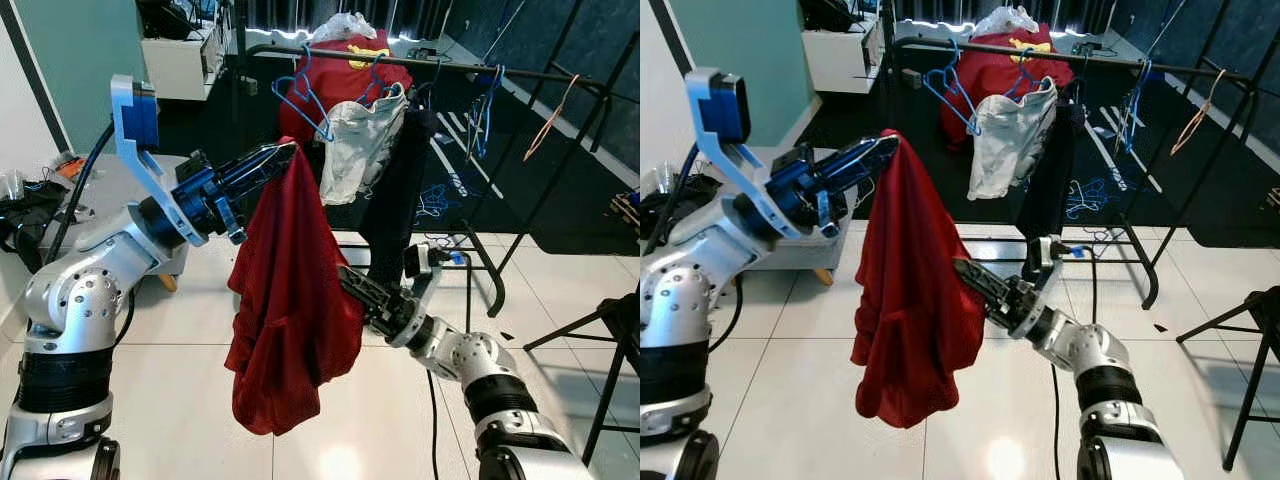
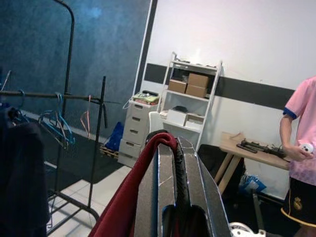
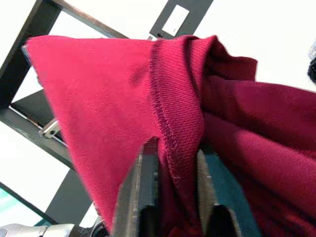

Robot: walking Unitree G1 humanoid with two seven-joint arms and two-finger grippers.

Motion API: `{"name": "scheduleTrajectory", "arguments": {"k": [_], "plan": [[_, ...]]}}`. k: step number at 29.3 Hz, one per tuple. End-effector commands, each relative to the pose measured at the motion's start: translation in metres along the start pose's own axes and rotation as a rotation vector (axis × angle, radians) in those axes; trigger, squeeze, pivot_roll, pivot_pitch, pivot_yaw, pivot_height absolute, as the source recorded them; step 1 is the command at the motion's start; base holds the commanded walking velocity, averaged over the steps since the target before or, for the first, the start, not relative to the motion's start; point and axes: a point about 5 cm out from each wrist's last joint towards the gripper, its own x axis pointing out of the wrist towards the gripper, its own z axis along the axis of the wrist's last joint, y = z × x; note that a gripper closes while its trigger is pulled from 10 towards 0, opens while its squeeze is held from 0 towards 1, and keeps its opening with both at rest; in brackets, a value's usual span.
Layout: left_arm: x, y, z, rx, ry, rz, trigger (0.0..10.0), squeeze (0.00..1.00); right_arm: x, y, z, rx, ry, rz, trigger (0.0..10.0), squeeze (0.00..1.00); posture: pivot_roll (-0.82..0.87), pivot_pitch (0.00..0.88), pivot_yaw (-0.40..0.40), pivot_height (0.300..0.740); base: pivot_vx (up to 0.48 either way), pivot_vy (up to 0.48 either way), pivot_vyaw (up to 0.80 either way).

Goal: Hang hanger

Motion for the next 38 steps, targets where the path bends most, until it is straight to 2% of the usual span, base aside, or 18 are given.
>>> {"name": "scheduleTrajectory", "arguments": {"k": [1,9,10,11,13,15,16,18,19,21,24,29,32,34,35,36,37,38], "plan": [[0.005,0.001,0.002,0.014,-0.020,-0.007,0.0,0.00,-0.004,0.002,0.002,-0.005,-0.023,0.013,0.0,0.00,-0.04,0.032,-0.072,0.740,0.000,0.000,0.00],[0.002,0.006,-0.001,0.027,0.001,0.025,0.0,0.00,-0.005,0.002,0.009,-0.053,-0.067,-0.010,0.0,0.00,-0.04,0.033,-0.071,0.740,0.000,0.000,0.00],[0.000,0.011,-0.009,0.065,0.061,0.071,0.0,0.00,-0.006,-0.004,0.018,-0.145,-0.122,-0.111,0.0,0.00,-0.04,0.034,-0.072,0.740,0.000,0.000,0.00],[0.000,0.011,-0.009,0.065,0.061,0.071,0.0,0.00,-0.006,-0.004,0.018,-0.145,-0.122,-0.111,0.0,0.00,-0.04,0.034,-0.072,0.740,0.000,0.000,0.00],[-0.004,0.016,-0.018,0.113,0.135,0.119,0.0,0.00,-0.008,-0.010,0.028,-0.244,-0.194,-0.232,0.0,0.00,-0.04,0.034,-0.072,0.740,0.000,0.000,0.00],[-0.019,0.030,-0.040,0.218,0.318,0.256,0.0,0.00,-0.018,-0.015,0.043,-0.422,-0.213,-0.447,0.0,0.00,-0.04,0.037,-0.067,0.740,0.000,0.000,0.00],[-0.019,0.030,-0.040,0.218,0.318,0.256,0.0,0.00,-0.018,-0.015,0.043,-0.422,-0.213,-0.447,0.0,0.00,-0.04,0.037,-0.067,0.740,0.000,0.000,0.00],[-0.043,0.039,-0.063,0.345,0.528,0.344,0.0,0.00,-0.031,-0.008,0.069,-0.622,-0.256,-0.620,0.0,0.00,-0.05,0.039,-0.062,0.740,0.000,0.000,0.00],[-0.050,0.039,-0.069,0.381,0.585,0.347,0.0,0.00,-0.034,-0.004,0.077,-0.672,-0.275,-0.655,0.0,0.00,-0.05,0.039,-0.062,0.740,0.000,0.000,0.00],[-0.054,0.039,-0.072,0.403,0.618,0.346,0.0,0.00,-0.035,-0.001,0.081,-0.700,-0.286,-0.674,0.0,0.00,-0.05,0.039,-0.062,0.740,0.000,0.000,0.00],[-0.060,0.033,-0.080,0.430,0.656,0.324,0.0,0.00,-0.033,0.012,0.097,-0.829,-0.276,-0.686,0.0,0.00,-0.05,0.042,-0.059,0.740,0.000,0.000,0.00],[-0.063,0.028,-0.091,0.465,0.697,0.288,0.0,0.00,-0.021,0.020,0.101,-0.889,-0.210,-0.625,0.0,0.00,-0.05,0.043,-0.060,0.740,0.000,0.000,0.00],[-0.063,0.026,-0.099,0.472,0.706,0.282,0.0,0.00,-0.011,0.019,0.094,-0.836,-0.148,-0.568,0.0,0.00,-0.06,0.043,-0.061,0.740,0.000,0.000,0.00],[-0.060,0.024,-0.106,0.463,0.700,0.273,0.7,0.00,0.000,0.018,0.081,-0.769,-0.065,-0.498,0.0,0.00,-0.06,0.044,-0.063,0.740,0.000,0.000,0.00],[-0.060,0.024,-0.106,0.463,0.700,0.273,0.7,0.00,0.000,0.018,0.081,-0.769,-0.065,-0.498,0.0,0.00,-0.06,0.044,-0.063,0.740,0.000,0.000,0.00],[-0.059,0.024,-0.109,0.466,0.704,0.264,6.5,0.00,0.004,0.017,0.076,-0.754,-0.051,-0.478,0.0,0.00,-0.06,0.044,-0.063,0.740,0.000,0.000,0.00],[-0.058,0.024,-0.111,0.461,0.700,0.272,10.0,0.20,0.007,0.016,0.074,-0.740,-0.054,-0.466,0.0,0.00,-0.06,0.042,-0.062,0.740,0.000,0.000,0.00],[-0.057,0.025,-0.113,0.460,0.697,0.279,10.0,0.20,0.008,0.016,0.073,-0.736,-0.060,-0.463,0.0,0.00,-0.06,0.042,-0.062,0.740,0.000,0.000,0.00]]}}
